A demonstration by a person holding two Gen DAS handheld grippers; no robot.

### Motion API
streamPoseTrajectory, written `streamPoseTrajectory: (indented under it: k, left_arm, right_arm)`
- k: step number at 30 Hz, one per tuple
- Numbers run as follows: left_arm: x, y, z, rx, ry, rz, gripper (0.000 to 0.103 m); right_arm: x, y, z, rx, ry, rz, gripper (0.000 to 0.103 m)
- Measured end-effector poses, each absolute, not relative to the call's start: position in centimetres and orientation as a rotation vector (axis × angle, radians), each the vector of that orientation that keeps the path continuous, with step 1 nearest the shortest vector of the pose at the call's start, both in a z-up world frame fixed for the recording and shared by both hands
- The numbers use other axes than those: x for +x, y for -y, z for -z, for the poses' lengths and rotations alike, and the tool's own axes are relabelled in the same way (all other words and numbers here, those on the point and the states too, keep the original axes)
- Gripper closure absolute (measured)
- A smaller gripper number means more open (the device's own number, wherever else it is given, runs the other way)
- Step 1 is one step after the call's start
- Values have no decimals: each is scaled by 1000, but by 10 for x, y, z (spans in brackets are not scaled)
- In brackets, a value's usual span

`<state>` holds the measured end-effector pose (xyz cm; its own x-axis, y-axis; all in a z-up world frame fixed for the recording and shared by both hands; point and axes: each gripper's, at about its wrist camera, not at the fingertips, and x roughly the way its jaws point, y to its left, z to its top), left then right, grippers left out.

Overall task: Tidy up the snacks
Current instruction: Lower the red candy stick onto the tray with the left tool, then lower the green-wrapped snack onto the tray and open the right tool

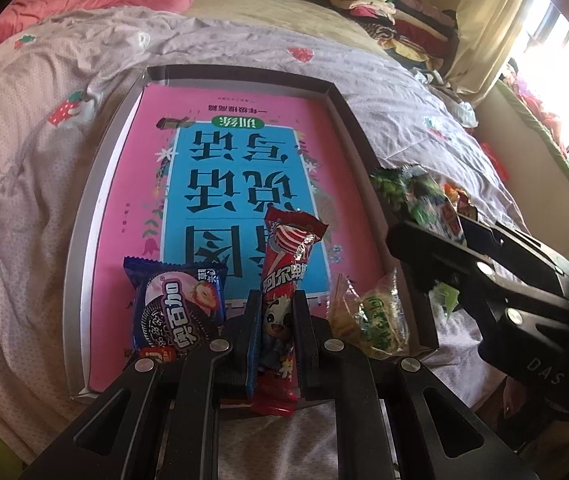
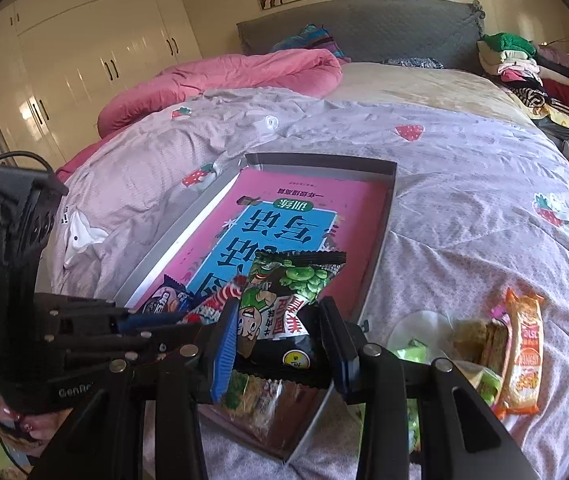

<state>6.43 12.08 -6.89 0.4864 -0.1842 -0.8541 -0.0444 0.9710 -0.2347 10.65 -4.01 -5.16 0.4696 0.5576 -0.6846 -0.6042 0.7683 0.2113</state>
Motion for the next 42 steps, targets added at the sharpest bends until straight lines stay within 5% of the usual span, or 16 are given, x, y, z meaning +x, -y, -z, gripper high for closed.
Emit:
streamPoseTrajectory:
  k: [42]
  left_arm:
    - [66, -130, 78, -246, -1069, 66, 87]
  right_arm:
    - [104, 36, 74, -51, -868, -723, 62]
